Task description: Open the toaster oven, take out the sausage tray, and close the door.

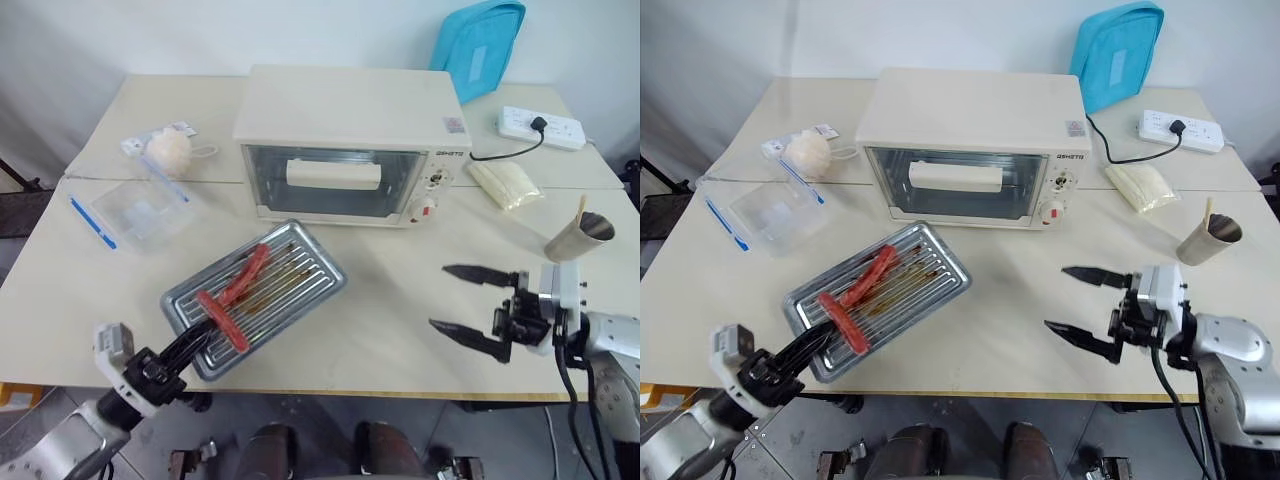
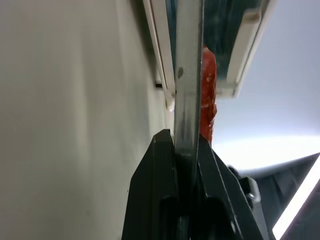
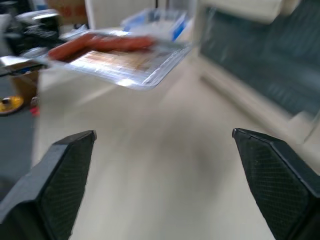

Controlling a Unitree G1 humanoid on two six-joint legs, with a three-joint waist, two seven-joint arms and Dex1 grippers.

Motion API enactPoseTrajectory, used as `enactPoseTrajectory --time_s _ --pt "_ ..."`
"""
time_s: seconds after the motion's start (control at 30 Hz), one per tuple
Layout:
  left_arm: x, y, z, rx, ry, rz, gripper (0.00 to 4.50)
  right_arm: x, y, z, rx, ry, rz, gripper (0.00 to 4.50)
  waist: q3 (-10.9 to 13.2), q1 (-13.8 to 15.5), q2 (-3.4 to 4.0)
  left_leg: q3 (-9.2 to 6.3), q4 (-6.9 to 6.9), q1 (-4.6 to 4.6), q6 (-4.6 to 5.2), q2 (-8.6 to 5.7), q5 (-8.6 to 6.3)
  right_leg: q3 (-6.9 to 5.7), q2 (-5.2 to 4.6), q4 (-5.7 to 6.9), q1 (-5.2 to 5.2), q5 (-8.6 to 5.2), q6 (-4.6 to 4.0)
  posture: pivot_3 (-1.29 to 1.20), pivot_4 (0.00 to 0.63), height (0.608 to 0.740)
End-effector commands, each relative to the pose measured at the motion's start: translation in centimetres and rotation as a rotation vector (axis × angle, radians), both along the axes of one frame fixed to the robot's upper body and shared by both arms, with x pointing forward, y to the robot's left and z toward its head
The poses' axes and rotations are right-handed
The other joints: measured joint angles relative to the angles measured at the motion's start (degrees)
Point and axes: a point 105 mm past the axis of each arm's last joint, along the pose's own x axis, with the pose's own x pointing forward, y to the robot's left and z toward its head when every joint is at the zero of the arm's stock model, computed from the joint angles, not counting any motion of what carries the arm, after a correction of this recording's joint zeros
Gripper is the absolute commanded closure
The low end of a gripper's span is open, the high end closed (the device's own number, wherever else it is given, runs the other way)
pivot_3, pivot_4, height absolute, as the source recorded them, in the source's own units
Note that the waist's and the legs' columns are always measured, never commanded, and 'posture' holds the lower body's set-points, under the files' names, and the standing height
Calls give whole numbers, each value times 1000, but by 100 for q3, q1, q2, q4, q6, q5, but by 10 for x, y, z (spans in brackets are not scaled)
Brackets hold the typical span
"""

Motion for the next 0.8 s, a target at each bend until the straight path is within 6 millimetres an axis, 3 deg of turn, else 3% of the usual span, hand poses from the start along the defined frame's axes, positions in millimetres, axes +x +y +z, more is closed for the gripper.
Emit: enactPoseTrajectory --time_s 0.03,0.13,0.43,0.67,0.8 --pt "14 -15 4 -20 10 -175 4500 -14 -6 9 -23 -49 -40 11 -2 15 2 0 0 1 -1 0 0 0 1 1 0 0 0 0 150 740" --pt "27 -23 4 -17 33 -254 4500 -22 -9 7 -32 -40 -63 11 -2 17 2 -2 -3 1 -4 1 2 -2 5 2 -2 1 0 0 150 740" --pt "85 -77 0 75 118 -448 4500 -43 -22 2 -63 -11 -199 11 -3 122 4 4 -3 -2 4 -20 15 -9 17 22 -8 11 19 0 150 740" --pt "93 -101 -21 289 146 -523 4500 -52 -26 1 -72 8 -254 11 -15 211 24 11 -3 4 12 -33 25 -33 13 11 -2 22 40 0 150 740" --pt "99 -104 -19 289 114 -510 4500 -53 -25 1 -72 7 -260 11 -29 294 45 14 -3 9 10 -43 31 -21 9 2 6 39 59 0 150 740"
